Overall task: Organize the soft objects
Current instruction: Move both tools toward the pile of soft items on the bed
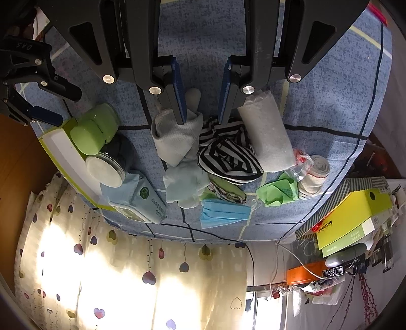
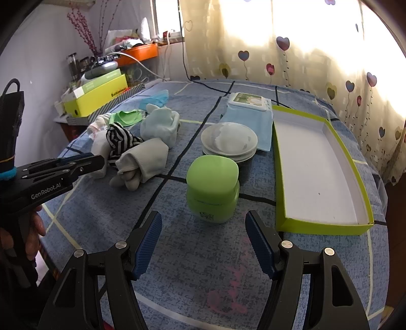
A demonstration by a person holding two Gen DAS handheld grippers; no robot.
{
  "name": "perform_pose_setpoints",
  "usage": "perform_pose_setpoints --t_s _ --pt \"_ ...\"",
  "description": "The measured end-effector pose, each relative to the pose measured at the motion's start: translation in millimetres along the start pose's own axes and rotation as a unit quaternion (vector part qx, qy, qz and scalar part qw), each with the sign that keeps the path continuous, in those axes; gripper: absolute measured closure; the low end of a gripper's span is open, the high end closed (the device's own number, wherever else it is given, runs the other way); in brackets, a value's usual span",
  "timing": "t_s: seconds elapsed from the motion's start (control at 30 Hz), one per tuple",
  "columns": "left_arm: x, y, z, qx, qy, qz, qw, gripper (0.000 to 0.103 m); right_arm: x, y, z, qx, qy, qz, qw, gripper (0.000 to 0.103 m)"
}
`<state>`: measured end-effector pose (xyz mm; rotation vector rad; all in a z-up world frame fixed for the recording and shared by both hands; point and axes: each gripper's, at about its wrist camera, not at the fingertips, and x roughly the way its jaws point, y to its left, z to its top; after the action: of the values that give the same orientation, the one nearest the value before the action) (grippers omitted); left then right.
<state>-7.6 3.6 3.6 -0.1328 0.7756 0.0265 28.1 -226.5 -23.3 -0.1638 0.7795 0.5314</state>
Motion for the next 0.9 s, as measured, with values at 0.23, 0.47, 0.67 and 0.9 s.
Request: perform_pose_setpoints --t_s 0.23,0.47,0.67,0.9 --pt "-0.9 -2.5 0.0 0.003 -0.006 -0.015 0.9999 0.076 -0.6 -0.6 -0.2 0.000 -0.001 0.000 1.000 0.035" --pt "-1.6 -5.1 -0.7 0.004 -0.005 -0.019 0.9998 0.076 -0.9 -1.3 -0.3 0.000 -0.001 0.002 1.000 0.035" --pt "-2.4 -4.3 -0.9 -0.003 -0.010 -0.010 0.9999 0.076 -1.3 -2.1 -0.7 0.000 -0.004 0.006 1.000 0.034" --pt "-3.7 -4.4 -0.8 -0.002 -0.010 -0.010 0.9999 0.076 -2.2 -1.2 -0.3 -0.001 -0.007 0.011 1.000 0.029"
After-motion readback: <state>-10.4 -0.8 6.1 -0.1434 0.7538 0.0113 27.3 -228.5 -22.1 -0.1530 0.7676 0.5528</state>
